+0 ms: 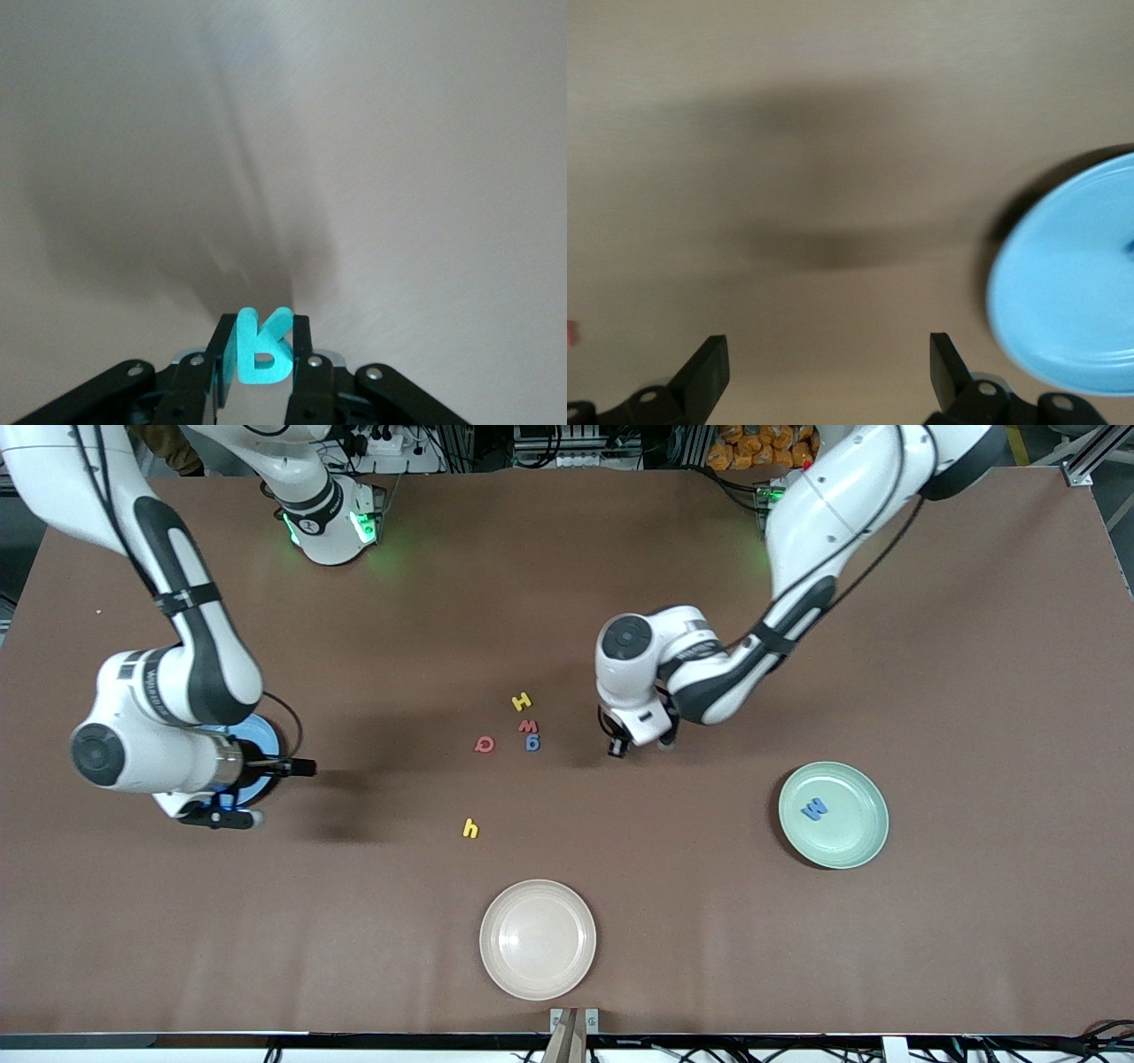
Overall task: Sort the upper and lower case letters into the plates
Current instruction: 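Place the e on the blue plate while the left gripper grasps teal letter, then carry the teal letter onto the green plate and open the left gripper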
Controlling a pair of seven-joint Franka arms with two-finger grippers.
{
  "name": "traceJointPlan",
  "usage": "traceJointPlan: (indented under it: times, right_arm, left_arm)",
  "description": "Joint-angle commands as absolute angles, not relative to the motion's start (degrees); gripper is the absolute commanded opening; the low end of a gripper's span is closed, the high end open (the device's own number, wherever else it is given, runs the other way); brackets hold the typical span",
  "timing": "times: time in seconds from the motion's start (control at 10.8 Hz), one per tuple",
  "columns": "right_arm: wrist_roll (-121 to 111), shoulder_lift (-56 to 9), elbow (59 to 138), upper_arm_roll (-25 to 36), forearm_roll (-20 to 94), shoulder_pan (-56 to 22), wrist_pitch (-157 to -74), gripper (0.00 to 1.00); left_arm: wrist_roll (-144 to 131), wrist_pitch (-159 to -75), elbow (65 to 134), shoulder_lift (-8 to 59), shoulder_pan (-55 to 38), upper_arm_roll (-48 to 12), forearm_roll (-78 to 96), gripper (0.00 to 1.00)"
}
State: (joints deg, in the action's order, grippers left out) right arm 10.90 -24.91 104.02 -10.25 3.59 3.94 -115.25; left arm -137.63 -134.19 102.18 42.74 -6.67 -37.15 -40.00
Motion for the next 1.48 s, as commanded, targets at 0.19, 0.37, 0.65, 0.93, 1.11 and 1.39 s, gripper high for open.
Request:
traceJointPlan:
  times: [0.19,0.37,0.65,0.93,1.11,1.39]
  right_arm:
    - [18.1,-24.7,103.6,-11.1,4.2,-9.1,-122.2,1.00]
    - [24.1,-26.7,103.5,-11.0,3.9,-15.6,-126.9,1.00]
    - [36.5,-34.6,99.3,-10.5,-1.1,-25.8,-131.9,1.00]
    - [46.5,-40.0,94.7,-10.5,-7.1,-30.3,-131.8,1.00]
    - [47.8,-40.7,94.1,-10.5,-7.2,-31.9,-132.0,1.00]
    - [50.7,-42.8,93.3,-9.1,-9.2,-34.3,-132.6,1.00]
  left_arm:
    - [-119.8,-132.0,103.6,38.0,7.1,-41.2,-38.9,0.00]
    - [-106.4,-128.8,104.1,35.1,12.1,-41.2,-34.0,0.00]
    - [-88.6,-123.5,103.9,33.2,17.4,-41.2,-29.8,0.00]
    - [-72.1,-118.3,104.1,32.5,20.4,-41.0,-28.8,0.00]
    - [-63.0,-118.0,104.3,32.9,21.7,-40.1,-28.7,0.00]
    - [-54.2,-117.9,104.7,32.9,22.1,-37.8,-28.7,0.00]
